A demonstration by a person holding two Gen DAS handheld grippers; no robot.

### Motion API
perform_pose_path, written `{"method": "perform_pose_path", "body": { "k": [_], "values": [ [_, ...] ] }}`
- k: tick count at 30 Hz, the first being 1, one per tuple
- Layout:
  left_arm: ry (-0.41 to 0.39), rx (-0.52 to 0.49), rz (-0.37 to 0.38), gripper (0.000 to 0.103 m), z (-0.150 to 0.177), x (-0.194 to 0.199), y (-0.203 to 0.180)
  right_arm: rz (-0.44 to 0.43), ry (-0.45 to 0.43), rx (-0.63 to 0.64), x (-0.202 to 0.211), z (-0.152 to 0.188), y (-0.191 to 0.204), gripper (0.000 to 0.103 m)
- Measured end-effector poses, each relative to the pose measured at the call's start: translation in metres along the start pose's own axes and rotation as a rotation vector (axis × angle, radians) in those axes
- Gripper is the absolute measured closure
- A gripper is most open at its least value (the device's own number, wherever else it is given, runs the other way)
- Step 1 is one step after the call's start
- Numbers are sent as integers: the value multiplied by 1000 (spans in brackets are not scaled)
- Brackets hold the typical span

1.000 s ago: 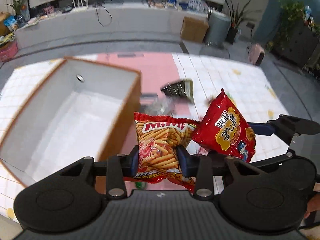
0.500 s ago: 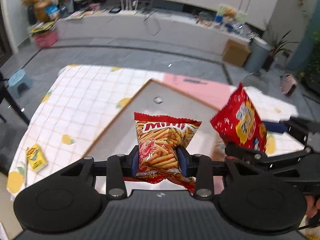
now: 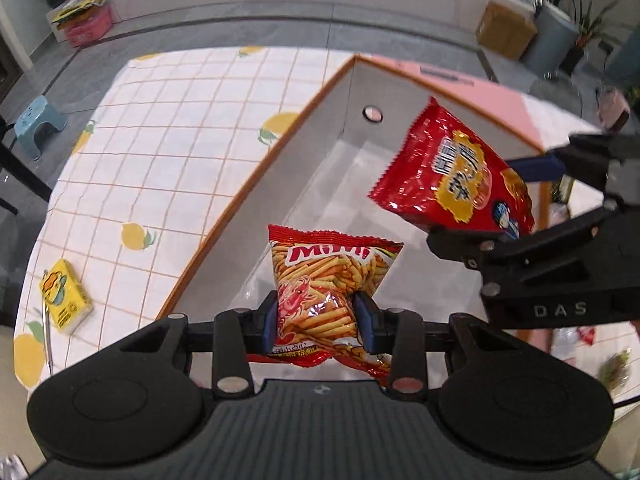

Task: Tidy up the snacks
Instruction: 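Carry both red bags over the box and release them inside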

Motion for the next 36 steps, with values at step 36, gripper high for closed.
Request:
{"method": "perform_pose_path", "body": {
  "k": [36],
  "values": [
    [72,-13,-62,39,11,-21,10,-15,165,-3,-81,-5,6,17]
  ]
}}
Point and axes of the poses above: each gripper's, at about its wrist camera, not at the fingertips, and x roughly against the way its jaws point, y to its left, z to its underside, the point moved 7 cm from there along -x, roughly the way its jaws point, and after that the axes turned 13 degrees about z, right-handed, at the moved point
